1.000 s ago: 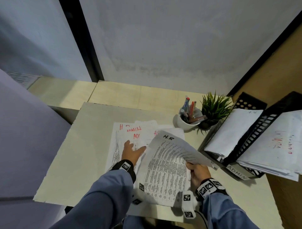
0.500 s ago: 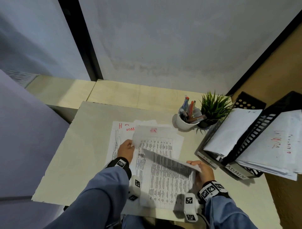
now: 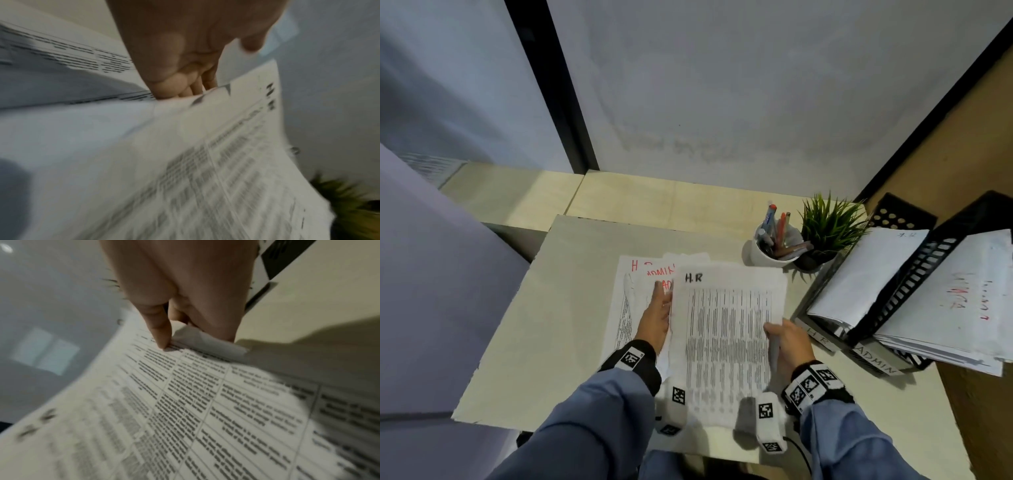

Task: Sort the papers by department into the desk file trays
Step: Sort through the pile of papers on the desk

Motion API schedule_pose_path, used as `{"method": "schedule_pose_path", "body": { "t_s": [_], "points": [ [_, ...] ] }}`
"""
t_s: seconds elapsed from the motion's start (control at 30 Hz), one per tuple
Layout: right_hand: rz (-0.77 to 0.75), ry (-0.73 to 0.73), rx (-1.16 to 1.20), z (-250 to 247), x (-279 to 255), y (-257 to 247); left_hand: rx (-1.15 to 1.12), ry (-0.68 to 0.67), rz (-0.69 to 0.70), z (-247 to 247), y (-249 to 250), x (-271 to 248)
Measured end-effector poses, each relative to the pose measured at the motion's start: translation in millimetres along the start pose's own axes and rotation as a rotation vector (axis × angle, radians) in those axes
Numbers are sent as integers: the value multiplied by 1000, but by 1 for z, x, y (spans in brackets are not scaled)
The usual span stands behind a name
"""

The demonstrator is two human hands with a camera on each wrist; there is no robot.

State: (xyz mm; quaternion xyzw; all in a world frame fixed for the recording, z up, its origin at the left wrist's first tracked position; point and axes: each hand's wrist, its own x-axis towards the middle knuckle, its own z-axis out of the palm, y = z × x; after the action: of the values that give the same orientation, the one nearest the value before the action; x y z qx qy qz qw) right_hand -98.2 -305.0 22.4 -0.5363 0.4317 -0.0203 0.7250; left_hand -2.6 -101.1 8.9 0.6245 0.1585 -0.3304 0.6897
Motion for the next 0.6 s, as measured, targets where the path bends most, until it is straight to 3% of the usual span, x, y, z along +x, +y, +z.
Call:
{"method": "schedule_pose_path", "body": {
  "t_s": [0.13,0.3,0.4,0.53,0.6],
  "points": [
    [-149,-33,-24,13,-11,-28,235,-20,260,14,16,-16],
    [-504,-45,2,19,-38,-59,300,120,549,32,45,-41],
    [-465,-17,-57,24,-41,-47,353,100,543,30,37,-43],
    [-206,16,-192,25,-29,-15,507,41,373,23,5,-35],
    [-209,16,-178,20,-30,-21,510,69,353,24,7,-34]
  ]
}}
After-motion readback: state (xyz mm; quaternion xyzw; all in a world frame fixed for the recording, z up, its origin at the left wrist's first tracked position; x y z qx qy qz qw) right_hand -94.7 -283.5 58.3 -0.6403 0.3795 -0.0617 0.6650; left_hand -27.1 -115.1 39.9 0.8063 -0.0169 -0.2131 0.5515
